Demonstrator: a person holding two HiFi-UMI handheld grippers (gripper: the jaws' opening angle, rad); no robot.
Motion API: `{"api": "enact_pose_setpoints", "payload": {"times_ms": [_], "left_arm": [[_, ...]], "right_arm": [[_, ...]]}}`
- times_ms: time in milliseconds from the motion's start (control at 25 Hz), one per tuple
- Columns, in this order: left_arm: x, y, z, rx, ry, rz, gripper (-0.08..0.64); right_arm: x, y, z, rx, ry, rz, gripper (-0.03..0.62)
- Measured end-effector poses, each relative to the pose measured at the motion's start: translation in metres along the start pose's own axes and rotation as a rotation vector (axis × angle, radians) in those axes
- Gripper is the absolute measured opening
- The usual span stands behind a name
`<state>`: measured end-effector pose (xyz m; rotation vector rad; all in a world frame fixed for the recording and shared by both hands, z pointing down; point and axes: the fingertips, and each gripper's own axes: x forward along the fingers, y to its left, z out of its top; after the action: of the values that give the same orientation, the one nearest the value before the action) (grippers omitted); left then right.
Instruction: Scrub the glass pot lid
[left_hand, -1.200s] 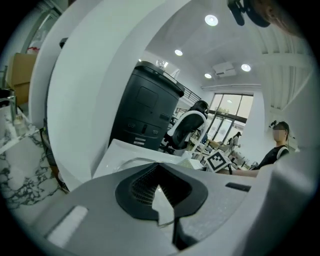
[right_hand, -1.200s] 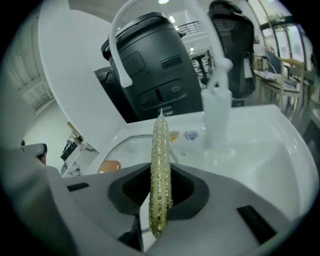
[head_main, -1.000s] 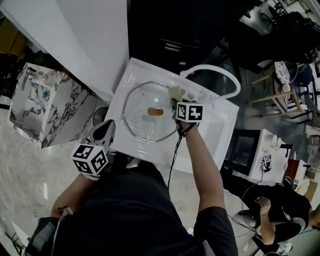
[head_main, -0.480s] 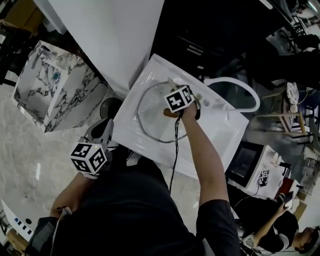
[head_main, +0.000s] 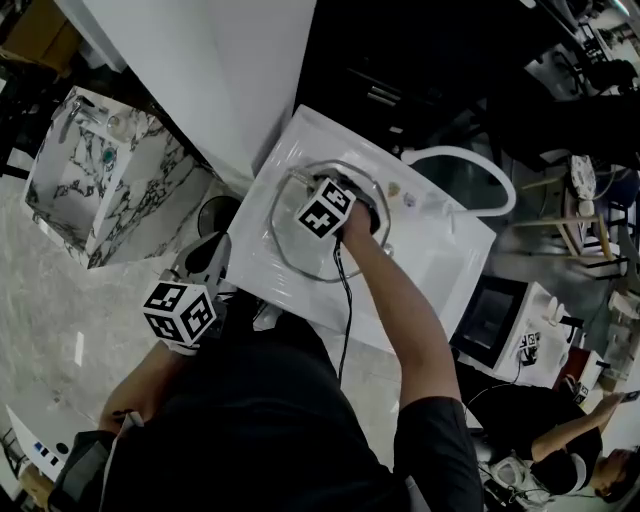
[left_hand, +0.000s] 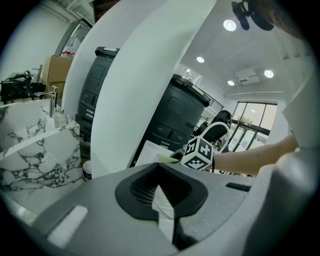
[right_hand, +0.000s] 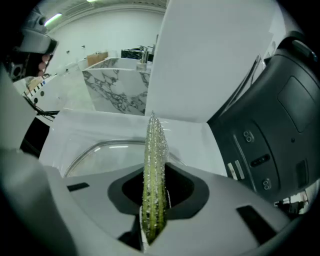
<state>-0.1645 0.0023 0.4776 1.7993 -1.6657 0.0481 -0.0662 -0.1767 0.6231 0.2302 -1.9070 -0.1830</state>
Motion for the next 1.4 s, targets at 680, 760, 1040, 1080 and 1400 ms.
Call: {"api": "enact_pose_setpoints", "payload": {"times_ms": [680, 760, 1040, 1080, 1400], "left_arm": [[0.000, 0.001, -0.008, -0.041, 0.002, 0.018, 0.000], [0.001, 0.000, -0.008, -0.040, 0.004, 0.014, 0.000], [0.006, 0.002, -0.007, -0.041, 0.005, 0.016, 0.000], [0.006, 0.003, -0.007, -0.042, 0.007, 0.017, 0.000], [0.004, -0.007, -0.003, -0.036, -0.004, 0.003, 0.000]], "right_arm": [[-0.019, 0.120, 0.018, -0.173, 0.007, 0.237, 0.066], [-0.021, 0.132, 0.014, -0.182, 0.004, 0.228, 0.066], [-0.028, 0.174, -0.005, -0.136, -0.008, 0.270, 0.066], [-0.028, 0.179, -0.007, -0.124, -0.010, 0.281, 0.066], [-0.045, 0.174, -0.008, 0.023, -0.070, 0.315, 0.066]]}}
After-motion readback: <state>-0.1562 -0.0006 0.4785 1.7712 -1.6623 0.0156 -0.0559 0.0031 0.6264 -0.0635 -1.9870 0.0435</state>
